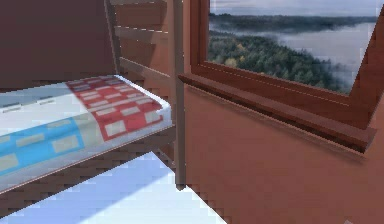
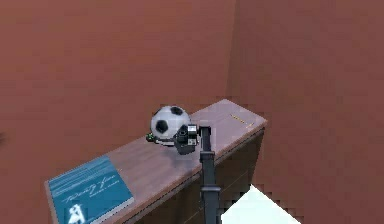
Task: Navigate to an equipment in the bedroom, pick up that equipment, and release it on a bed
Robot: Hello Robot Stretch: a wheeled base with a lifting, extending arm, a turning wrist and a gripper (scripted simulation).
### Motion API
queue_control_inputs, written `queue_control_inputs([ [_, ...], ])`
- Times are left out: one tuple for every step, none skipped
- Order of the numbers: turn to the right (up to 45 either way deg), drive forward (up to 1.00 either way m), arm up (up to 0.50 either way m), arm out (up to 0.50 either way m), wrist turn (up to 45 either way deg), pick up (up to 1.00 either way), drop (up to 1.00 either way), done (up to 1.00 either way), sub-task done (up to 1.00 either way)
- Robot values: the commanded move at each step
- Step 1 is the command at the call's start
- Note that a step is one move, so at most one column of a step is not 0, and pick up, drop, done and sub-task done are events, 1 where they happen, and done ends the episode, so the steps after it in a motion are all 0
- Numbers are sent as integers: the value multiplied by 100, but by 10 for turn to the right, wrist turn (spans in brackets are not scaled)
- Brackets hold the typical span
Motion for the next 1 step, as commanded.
queue_control_inputs([
  [0, 0, 0, 0, 0, 100, 0, 0, 0],
])
